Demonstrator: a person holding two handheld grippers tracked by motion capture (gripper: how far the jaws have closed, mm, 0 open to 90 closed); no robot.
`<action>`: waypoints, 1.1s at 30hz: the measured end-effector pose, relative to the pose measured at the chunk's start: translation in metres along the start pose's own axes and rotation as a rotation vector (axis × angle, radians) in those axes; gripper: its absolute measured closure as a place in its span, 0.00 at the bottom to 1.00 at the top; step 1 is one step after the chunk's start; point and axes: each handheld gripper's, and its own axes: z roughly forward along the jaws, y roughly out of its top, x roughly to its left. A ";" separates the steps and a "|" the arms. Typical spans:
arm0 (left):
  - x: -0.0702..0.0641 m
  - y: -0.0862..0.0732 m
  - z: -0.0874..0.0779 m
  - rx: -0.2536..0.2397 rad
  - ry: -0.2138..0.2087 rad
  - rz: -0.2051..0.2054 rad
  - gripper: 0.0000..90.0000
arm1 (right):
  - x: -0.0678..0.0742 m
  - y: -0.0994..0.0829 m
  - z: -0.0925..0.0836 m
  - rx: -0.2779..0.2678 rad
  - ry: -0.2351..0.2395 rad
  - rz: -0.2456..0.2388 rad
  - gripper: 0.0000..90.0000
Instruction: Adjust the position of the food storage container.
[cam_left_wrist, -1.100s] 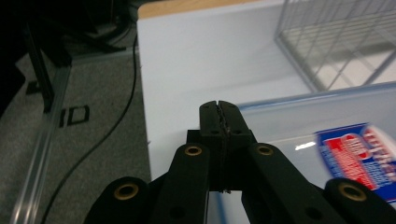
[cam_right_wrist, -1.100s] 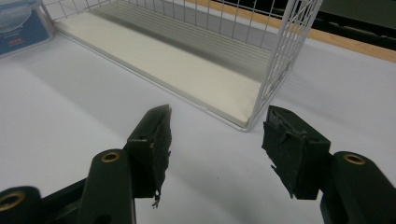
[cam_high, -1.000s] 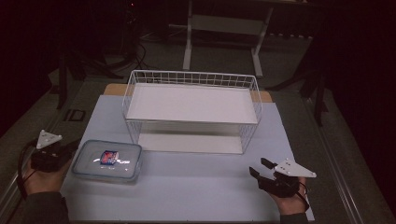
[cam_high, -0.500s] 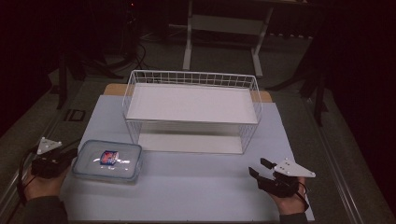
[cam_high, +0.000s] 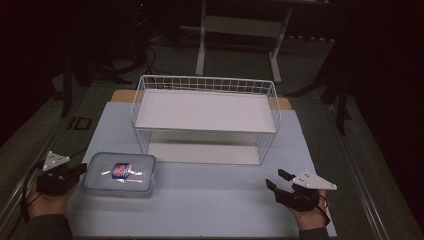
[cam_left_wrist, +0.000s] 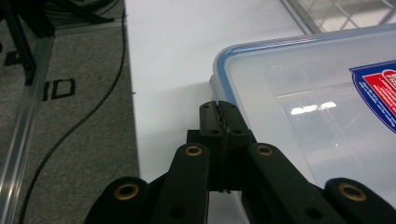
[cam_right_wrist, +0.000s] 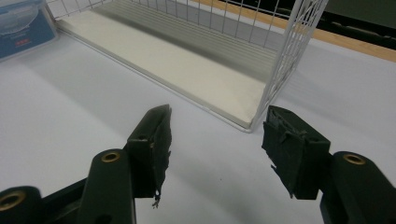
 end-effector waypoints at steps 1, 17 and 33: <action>-0.005 0.001 0.001 0.005 -0.006 0.012 0.99 | 0.000 0.000 0.000 0.000 0.000 -0.001 0.46; -0.053 0.017 0.011 0.048 -0.132 0.140 0.99 | 0.000 0.001 -0.001 -0.006 0.001 0.001 0.46; -0.103 0.027 0.016 0.061 -0.235 0.196 0.99 | -0.001 0.001 -0.001 -0.009 0.004 0.004 0.46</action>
